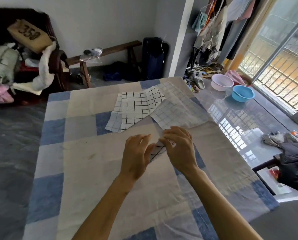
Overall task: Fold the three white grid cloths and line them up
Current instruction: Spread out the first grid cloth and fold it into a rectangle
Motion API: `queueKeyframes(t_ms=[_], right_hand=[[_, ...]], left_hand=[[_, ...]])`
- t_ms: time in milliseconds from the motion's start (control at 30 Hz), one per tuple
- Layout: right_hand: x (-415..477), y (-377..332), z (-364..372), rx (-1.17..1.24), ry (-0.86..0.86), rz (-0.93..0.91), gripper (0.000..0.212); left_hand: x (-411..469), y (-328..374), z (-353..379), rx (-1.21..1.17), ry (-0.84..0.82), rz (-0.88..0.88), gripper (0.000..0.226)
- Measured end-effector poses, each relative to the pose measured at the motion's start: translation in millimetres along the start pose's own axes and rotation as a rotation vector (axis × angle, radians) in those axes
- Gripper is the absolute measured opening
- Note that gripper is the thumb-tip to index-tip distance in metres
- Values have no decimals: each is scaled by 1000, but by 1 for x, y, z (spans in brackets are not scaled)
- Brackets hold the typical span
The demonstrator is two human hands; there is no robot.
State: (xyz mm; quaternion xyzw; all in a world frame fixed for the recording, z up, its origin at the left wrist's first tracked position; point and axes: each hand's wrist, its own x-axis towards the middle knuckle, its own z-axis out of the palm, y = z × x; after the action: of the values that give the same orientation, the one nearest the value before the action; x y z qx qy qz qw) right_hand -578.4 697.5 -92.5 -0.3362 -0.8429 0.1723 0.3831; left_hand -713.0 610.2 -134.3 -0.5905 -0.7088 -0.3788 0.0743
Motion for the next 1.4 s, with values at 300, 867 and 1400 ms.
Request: queueKeyframes(t_ms=[300,867,1400], right_hand=[[11,-8,-10,134,32,115,14],[38,7,-11,-43,-10,-34,9],[1,23,23,200,-317,153,34]], left_hand=[[-16,-1,8,-44,49,-19,22],[-28,-20,-6,-151,-111,-289,42],[1,-68,-35,82,-13,-184,24]])
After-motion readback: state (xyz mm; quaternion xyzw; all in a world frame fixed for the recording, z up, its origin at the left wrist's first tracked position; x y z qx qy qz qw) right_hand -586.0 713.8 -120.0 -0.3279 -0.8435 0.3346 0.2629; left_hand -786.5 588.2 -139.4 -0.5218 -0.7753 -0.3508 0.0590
